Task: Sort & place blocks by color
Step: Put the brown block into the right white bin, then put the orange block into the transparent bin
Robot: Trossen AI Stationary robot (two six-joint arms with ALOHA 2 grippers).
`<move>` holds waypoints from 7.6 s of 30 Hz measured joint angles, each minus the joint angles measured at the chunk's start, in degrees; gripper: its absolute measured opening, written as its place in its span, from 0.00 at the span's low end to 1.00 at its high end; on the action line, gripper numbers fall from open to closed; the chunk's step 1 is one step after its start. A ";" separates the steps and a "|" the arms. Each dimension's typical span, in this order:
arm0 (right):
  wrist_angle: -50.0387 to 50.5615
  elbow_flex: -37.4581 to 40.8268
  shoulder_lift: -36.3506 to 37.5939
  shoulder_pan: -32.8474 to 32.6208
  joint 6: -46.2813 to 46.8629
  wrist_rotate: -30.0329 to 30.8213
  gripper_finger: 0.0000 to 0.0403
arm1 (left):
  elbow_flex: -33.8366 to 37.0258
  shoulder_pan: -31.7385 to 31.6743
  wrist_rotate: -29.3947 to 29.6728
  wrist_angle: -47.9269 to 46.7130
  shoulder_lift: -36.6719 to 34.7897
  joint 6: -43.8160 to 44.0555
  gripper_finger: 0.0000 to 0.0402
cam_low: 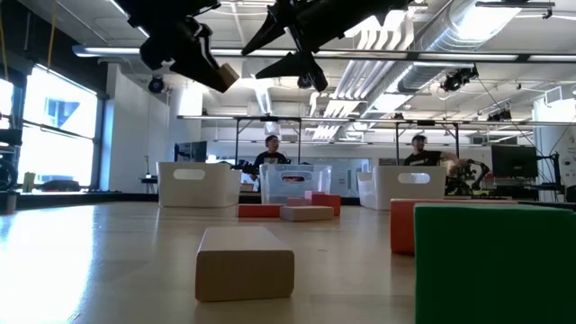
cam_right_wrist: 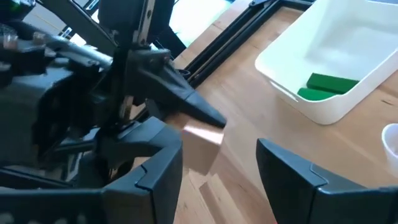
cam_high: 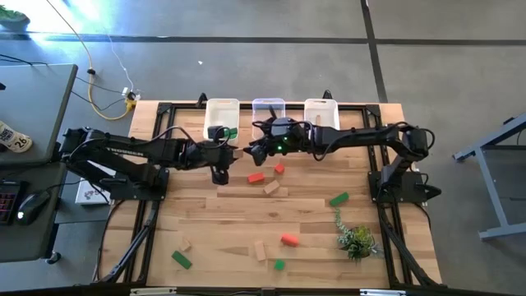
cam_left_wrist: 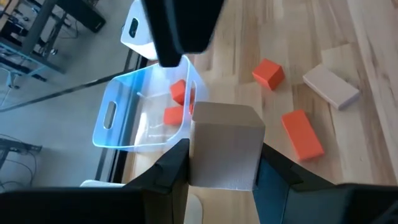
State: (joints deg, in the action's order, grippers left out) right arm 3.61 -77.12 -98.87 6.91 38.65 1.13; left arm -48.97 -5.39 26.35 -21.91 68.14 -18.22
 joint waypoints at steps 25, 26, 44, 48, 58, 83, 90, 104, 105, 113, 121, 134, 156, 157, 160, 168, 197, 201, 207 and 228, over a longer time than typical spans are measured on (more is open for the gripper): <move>-5.14 0.02 -3.78 -1.79 7.86 -1.44 0.47 | 0.02 -0.59 -2.30 1.31 0.00 -3.41 0.28; -5.44 0.02 -3.78 -2.01 7.86 -1.00 0.47 | 0.02 -0.59 -2.30 1.27 0.00 -3.42 0.28; -11.78 0.02 -7.67 -1.99 9.53 -0.30 0.47 | 0.09 -0.59 -3.34 2.01 0.02 -3.37 0.28; -11.86 0.02 -7.67 -1.79 10.00 0.39 0.44 | 0.09 -0.61 -3.06 2.01 0.02 -3.41 0.28; -11.50 -0.02 -7.65 -1.75 9.78 1.85 0.28 | 0.09 -0.66 -2.08 1.99 0.07 -3.77 0.28; 3.56 0.02 -7.76 3.09 -6.29 2.27 0.27 | 0.00 -0.55 -1.98 -1.29 0.00 11.31 0.54; 15.42 0.02 -6.33 6.80 -10.88 4.00 0.27 | 0.00 -0.55 -1.88 -2.60 0.00 18.77 0.53; 45.51 0.02 3.27 11.17 -14.31 31.63 0.27 | 0.00 -0.57 -3.61 -2.59 0.00 23.25 0.53; 47.92 0.02 3.28 11.73 -13.28 33.21 0.27 | 0.00 -0.57 -3.61 -2.62 0.00 23.78 0.53; 53.87 2.55 2.87 17.71 -10.60 31.05 0.27 | 0.00 -0.57 -3.88 -2.43 0.00 24.26 0.53; 53.38 4.92 2.82 23.45 -17.16 22.17 0.28 | 0.02 -0.57 -3.89 -2.27 0.00 24.15 0.53; 53.63 4.92 2.82 24.57 -20.61 19.95 0.47 | 0.02 -0.57 -3.91 -2.34 0.00 24.06 0.53; 56.36 4.87 10.32 -0.15 -3.19 11.61 0.47 | 0.02 -0.57 -3.93 -2.35 0.00 25.60 0.53; 56.35 4.87 10.32 -1.91 -2.56 11.49 0.47 | 0.02 -0.57 -3.93 -2.34 0.00 25.59 0.53; 55.34 4.87 10.30 -6.96 0.14 11.60 0.47 | 0.02 -0.57 -3.93 -2.32 0.00 25.67 0.53; 51.71 4.87 10.28 -16.85 6.38 11.11 0.47 | 0.02 -0.57 -3.91 -2.27 0.00 25.77 0.53; 33.21 4.87 1.65 -34.00 7.84 8.20 0.56 | 0.07 -0.59 -3.88 -0.83 0.00 29.00 0.53; 31.88 4.87 -0.97 -34.36 7.87 6.54 0.56 | 0.07 -0.59 -3.87 -0.83 0.00 32.08 0.53; 30.31 4.87 -5.05 -34.40 7.88 4.52 0.56 | 0.07 -0.59 -3.91 -0.96 0.02 33.09 0.53; 26.91 4.68 -14.49 -35.48 11.24 -0.70 0.55 | 0.07 -0.59 -4.76 -0.94 0.02 33.11 0.53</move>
State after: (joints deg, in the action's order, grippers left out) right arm 30.52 -72.44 -113.36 -28.56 49.88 0.43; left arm -48.90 -5.98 21.58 -22.85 68.16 14.90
